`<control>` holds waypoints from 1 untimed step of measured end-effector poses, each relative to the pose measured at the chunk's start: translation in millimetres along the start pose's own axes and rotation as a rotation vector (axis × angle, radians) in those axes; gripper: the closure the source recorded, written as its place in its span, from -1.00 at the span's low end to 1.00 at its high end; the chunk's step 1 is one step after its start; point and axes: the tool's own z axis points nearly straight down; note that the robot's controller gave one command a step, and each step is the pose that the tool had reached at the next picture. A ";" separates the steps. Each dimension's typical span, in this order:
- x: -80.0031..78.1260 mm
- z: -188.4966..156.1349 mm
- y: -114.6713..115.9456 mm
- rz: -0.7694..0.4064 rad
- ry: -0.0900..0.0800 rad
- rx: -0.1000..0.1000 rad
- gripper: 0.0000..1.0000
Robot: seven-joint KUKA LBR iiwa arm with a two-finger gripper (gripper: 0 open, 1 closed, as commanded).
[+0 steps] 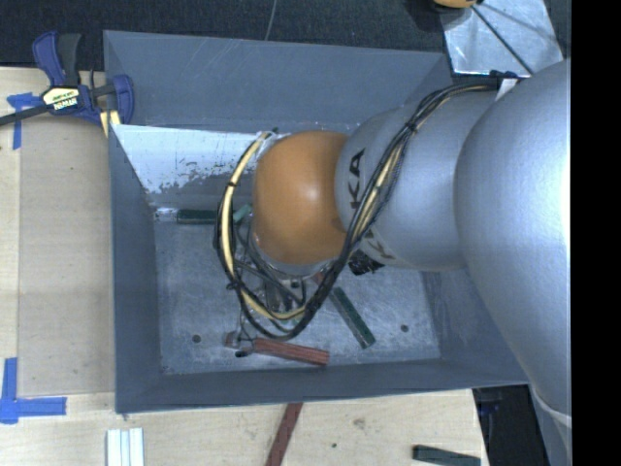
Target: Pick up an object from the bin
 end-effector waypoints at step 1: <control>0.0 0.0 0.0 0.000 0.000 0.000 -1.00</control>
Offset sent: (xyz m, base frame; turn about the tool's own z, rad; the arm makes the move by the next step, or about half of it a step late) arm 0.0009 -0.0562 -0.0620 -0.4866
